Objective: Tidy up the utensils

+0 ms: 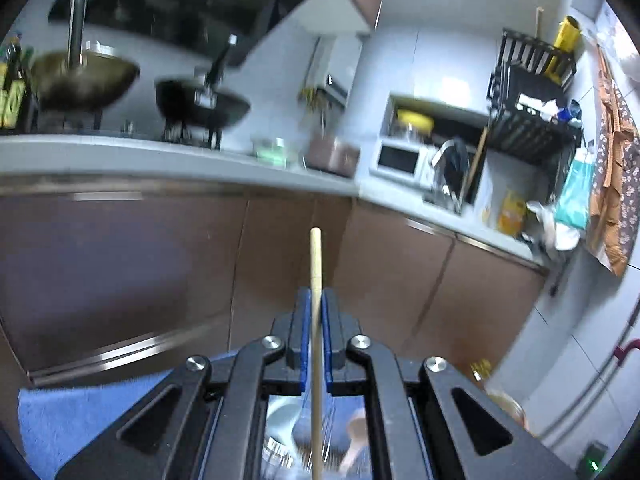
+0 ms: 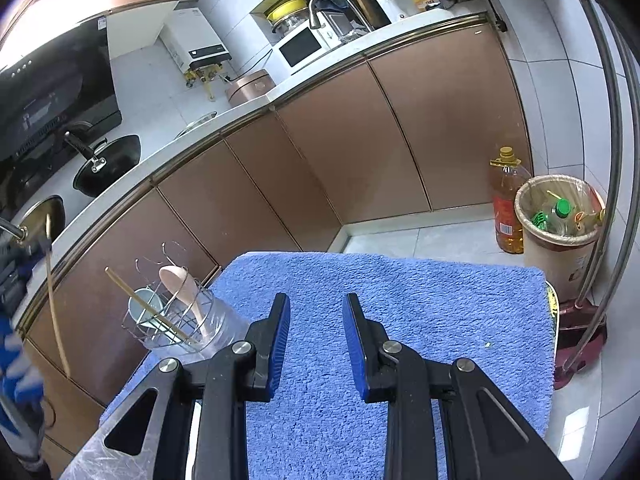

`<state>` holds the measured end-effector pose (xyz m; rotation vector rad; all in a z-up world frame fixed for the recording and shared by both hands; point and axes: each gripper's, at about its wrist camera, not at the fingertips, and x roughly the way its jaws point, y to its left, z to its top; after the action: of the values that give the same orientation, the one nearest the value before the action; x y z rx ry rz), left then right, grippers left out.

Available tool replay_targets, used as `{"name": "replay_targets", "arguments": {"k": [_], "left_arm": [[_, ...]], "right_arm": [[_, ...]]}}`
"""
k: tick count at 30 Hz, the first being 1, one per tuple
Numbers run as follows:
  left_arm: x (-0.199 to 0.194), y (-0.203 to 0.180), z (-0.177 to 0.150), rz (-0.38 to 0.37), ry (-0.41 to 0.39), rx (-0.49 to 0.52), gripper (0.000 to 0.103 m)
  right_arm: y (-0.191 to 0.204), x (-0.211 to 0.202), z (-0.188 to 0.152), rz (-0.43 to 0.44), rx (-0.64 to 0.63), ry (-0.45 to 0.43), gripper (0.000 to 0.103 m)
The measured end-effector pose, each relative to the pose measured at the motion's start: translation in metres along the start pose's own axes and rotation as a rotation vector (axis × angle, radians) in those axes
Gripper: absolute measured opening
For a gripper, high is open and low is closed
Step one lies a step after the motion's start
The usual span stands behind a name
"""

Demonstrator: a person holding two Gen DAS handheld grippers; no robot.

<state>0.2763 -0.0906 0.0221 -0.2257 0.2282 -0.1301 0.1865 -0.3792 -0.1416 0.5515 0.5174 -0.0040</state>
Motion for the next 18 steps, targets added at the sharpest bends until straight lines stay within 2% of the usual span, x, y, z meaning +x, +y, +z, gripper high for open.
{"name": "replay_targets", "arguments": {"k": [5, 8, 15, 18], "left_arm": [[0.023, -0.020, -0.011, 0.035, -0.099, 0.027, 0.005], [0.041, -0.025, -0.031, 0.071, -0.146, 0.044, 0.005], [0.064, -0.005, -0.073, 0.111, -0.112, 0.002, 0.007], [0.065, -0.001, -0.083, 0.120, -0.083, 0.020, 0.012]], "right_arm": [[-0.003, 0.000, 0.001, 0.006, 0.006, 0.001, 0.026], [-0.002, 0.001, 0.002, 0.010, 0.001, 0.001, 0.026], [0.003, 0.007, 0.001, 0.019, -0.017, 0.014, 0.026], [0.005, 0.008, 0.000, 0.022, -0.020, 0.017, 0.026]]}}
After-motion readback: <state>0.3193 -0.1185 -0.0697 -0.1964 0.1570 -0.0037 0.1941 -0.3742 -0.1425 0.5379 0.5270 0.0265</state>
